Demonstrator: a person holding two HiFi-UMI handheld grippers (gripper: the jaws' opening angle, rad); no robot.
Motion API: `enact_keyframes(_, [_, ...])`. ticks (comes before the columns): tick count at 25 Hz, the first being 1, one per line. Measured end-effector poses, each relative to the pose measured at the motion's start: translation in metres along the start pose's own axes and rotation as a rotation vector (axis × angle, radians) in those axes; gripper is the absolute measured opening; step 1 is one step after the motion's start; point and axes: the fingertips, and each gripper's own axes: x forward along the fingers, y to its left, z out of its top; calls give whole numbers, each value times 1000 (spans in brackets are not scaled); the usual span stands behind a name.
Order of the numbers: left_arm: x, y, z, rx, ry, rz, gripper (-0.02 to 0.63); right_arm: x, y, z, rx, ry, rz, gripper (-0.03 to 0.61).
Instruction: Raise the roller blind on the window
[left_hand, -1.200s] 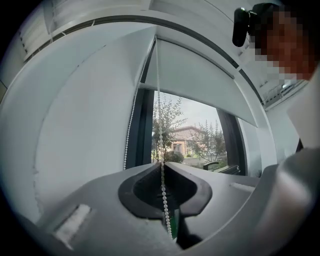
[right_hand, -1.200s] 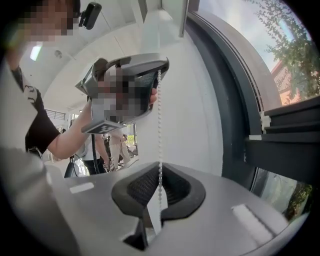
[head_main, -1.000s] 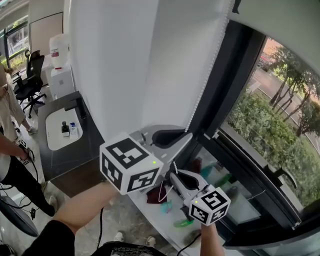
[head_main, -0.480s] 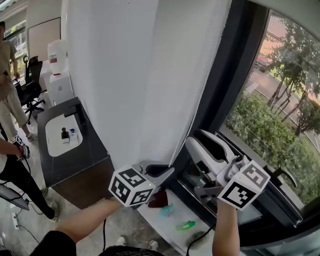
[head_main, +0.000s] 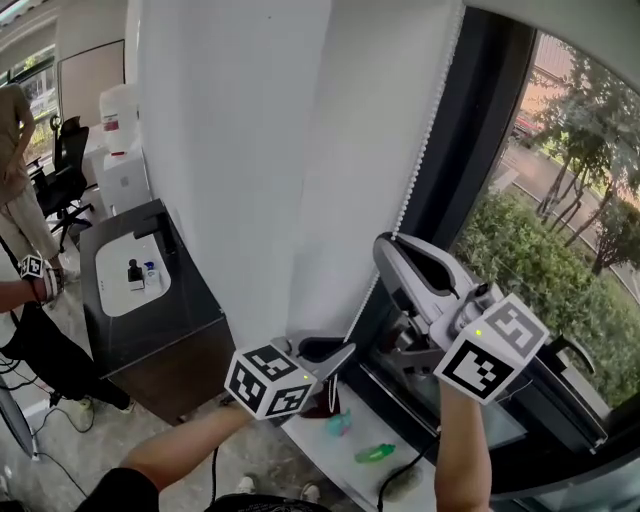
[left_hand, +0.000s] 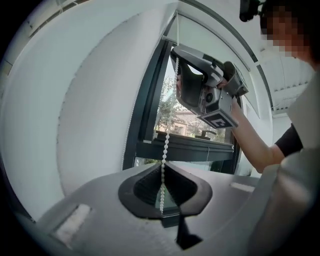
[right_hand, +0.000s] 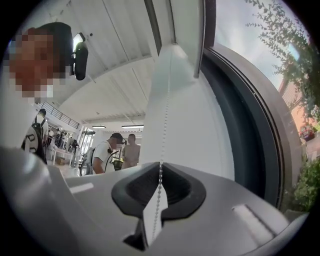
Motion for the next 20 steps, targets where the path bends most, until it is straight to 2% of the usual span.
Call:
enact_keyframes(3, [-9, 5, 1, -50, 9, -8, 28, -5, -4, -2, 5, -18, -16, 18])
enact_keyframes(5, [-16, 3, 6, -86, -5, -28, 104, -10, -7, -4, 9, -28, -26, 14])
enact_keyframes(8, [-28, -5, 30, -117, -73, -73, 110, -19, -12, -5, 3, -43, -51, 14])
enact_keyframes(10, [-36, -10, 58, -112, -144, -86, 110, -22, -11, -12, -10, -11, -49, 14])
enact_keyframes(13, [-49, -18, 110, -78, -257, -89, 109, -24, -9, -35, -41, 58, -64, 14])
enact_keyframes(15, [-54, -25, 138, -27, -300, -83, 110, -29, -10, -56, -32, 95, -77, 14])
enact_keyframes(20, [-43, -31, 167, 89, -296, -51, 109, -35, -1, -124, -18, 223, -80, 12])
